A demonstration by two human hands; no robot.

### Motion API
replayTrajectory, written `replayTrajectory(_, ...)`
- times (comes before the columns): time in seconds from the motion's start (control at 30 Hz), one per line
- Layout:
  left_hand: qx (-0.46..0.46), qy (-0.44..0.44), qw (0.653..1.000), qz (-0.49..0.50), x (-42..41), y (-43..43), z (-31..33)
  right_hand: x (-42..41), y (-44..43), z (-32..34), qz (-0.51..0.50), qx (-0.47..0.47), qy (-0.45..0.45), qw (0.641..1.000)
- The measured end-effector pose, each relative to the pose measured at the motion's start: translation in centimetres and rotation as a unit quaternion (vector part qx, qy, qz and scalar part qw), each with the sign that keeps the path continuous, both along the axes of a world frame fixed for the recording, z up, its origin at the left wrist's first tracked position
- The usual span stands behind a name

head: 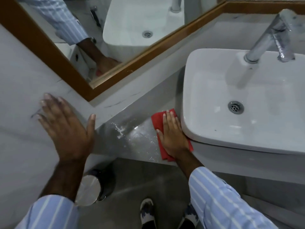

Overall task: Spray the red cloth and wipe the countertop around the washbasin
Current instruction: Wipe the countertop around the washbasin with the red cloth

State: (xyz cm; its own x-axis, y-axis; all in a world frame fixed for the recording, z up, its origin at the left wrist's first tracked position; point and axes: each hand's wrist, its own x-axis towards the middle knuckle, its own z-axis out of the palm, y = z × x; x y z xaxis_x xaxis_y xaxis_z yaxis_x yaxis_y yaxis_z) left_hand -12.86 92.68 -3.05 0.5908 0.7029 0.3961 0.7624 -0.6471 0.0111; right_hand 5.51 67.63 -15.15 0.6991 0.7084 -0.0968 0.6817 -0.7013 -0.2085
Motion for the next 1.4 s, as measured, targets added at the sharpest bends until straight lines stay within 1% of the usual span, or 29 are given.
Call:
replayTrajectory(0.1, 0.03, 0.018, 0.999, 0.011, 0.2, 0.5, -0.9, -2.7, -3.0, 0.1, 0.018, -0.014, 0.014, 1.0)
replayTrajectory(0.17, 0.039, 0.017, 0.999, 0.012, 0.0, 0.8, -1.2, -4.1, -4.2, 0.2, 0.007, -0.024, 0.035, 0.999)
replayTrajectory(0.23, 0.049, 0.019, 0.999, 0.009, -0.1, 0.9, -1.3, -3.9, -3.6, 0.2, -0.007, -0.028, 0.034, 0.999)
replayTrajectory(0.33, 0.063, 0.021, 0.998, 0.0, -0.1, 1.2, -1.6, -0.5, 1.1, 0.3, -0.038, -0.022, 0.024, 0.999)
replayTrajectory(0.47, 0.089, 0.014, 0.996, -0.006, 0.0, 1.3, -2.0, 5.6, 8.2, 0.9, -0.161, -0.016, 0.029, 0.986)
replayTrajectory(0.53, 0.096, 0.015, 0.995, -0.004, 0.1, 1.3, -1.9, 6.2, 10.1, 1.2, -0.174, -0.008, 0.03, 0.984)
replayTrajectory(0.6, 0.094, 0.016, 0.995, -0.002, 0.1, 1.2, -1.7, 3.7, 10.6, 1.2, -0.109, 0.013, 0.022, 0.994)
replayTrajectory(0.67, 0.091, 0.013, 0.996, -0.003, 0.3, 0.9, -1.5, -0.6, 9.7, 0.9, 0.018, 0.04, 0.031, 0.999)
replayTrajectory(0.7, 0.091, 0.014, 0.996, -0.001, 0.4, 0.8, -1.4, -2.5, 8.8, 0.8, 0.108, 0.033, 0.042, 0.993)
replayTrajectory(0.73, 0.093, 0.015, 0.996, 0.001, 0.4, 0.8, -1.3, -3.3, 8.0, 0.7, 0.198, 0.02, 0.047, 0.979)
replayTrajectory(0.77, 0.095, 0.015, 0.995, 0.001, 0.3, 0.9, -1.3, -3.0, 7.5, 0.5, 0.259, 0.009, 0.047, 0.965)
replayTrajectory(0.8, 0.096, 0.014, 0.995, -0.001, 0.2, 0.9, -1.2, -2.0, 7.2, 0.3, 0.267, 0.011, 0.045, 0.962)
replayTrajectory(0.83, 0.097, 0.012, 0.995, -0.006, -0.1, 1.1, -1.3, -1.0, 7.5, 0.2, 0.219, 0.012, 0.048, 0.974)
replayTrajectory(0.87, 0.099, 0.009, 0.995, -0.015, -0.3, 1.2, -1.2, 0.0, 7.8, 0.3, 0.127, 0.015, 0.046, 0.991)
replayTrajectory(0.9, 0.105, 0.008, 0.994, -0.026, -0.6, 1.4, -1.2, 0.7, 8.4, 0.5, 0.031, 0.009, 0.042, 0.999)
replayTrajectory(0.93, 0.111, 0.008, 0.993, -0.037, -1.2, 1.7, -1.2, 0.5, 9.5, 0.5, -0.038, 0.0, 0.038, 0.999)
replayTrajectory(0.97, 0.117, 0.006, 0.992, -0.048, -1.6, 2.0, -1.1, -0.2, 10.5, 0.6, -0.072, -0.006, 0.031, 0.997)
replayTrajectory(1.03, 0.124, 0.001, 0.991, -0.052, -2.7, 2.7, -0.9, -3.4, 12.4, 0.6, -0.059, 0.031, 0.038, 0.997)
replayTrajectory(1.07, 0.124, -0.003, 0.991, -0.044, -3.1, 2.9, -0.8, -5.2, 12.8, 0.6, -0.023, 0.059, 0.057, 0.996)
replayTrajectory(1.1, 0.124, -0.005, 0.992, -0.031, -3.5, 3.0, -0.7, -6.8, 12.9, 0.4, 0.045, 0.067, 0.069, 0.994)
replayTrajectory(1.17, 0.123, -0.005, 0.992, -0.022, -3.8, 3.0, -0.6, -8.1, 12.1, -0.1, 0.194, 0.039, 0.061, 0.978)
replayTrajectory(1.2, 0.124, -0.008, 0.992, -0.026, -4.0, 3.0, -0.6, -7.3, 11.7, -0.3, 0.221, 0.033, 0.061, 0.973)
replayTrajectory(1.23, 0.125, -0.012, 0.992, -0.03, -4.3, 3.1, -0.6, -6.1, 11.5, -0.3, 0.199, 0.035, 0.067, 0.977)
replayTrajectory(1.33, 0.134, -0.032, 0.99, -0.02, -5.6, 4.0, -0.6, -2.8, 11.8, -0.1, 0.032, 0.017, 0.037, 0.999)
replayTrajectory(1.37, 0.139, -0.034, 0.99, -0.017, -5.9, 4.3, -0.6, -2.8, 12.2, 0.1, -0.009, 0.002, 0.026, 1.0)
replayTrajectory(1.4, 0.14, -0.033, 0.989, -0.017, -6.0, 4.4, -0.7, -3.6, 12.8, 0.3, -0.028, 0.001, 0.024, 0.999)
